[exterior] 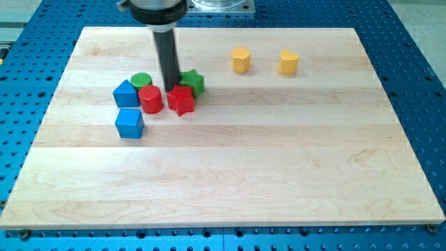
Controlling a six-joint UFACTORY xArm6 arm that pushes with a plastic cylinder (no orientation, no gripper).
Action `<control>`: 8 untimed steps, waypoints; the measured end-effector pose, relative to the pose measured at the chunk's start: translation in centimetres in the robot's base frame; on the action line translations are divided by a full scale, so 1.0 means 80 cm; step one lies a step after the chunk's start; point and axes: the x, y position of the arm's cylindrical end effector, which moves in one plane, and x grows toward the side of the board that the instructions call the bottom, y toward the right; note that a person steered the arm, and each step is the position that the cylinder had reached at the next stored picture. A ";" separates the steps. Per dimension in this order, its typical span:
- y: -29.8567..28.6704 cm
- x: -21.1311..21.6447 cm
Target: Move the green star parallel to the hexagon
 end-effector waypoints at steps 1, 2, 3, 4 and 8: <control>-0.023 0.057; 0.046 0.072; 0.078 0.031; 0.079 -0.018; 0.035 -0.066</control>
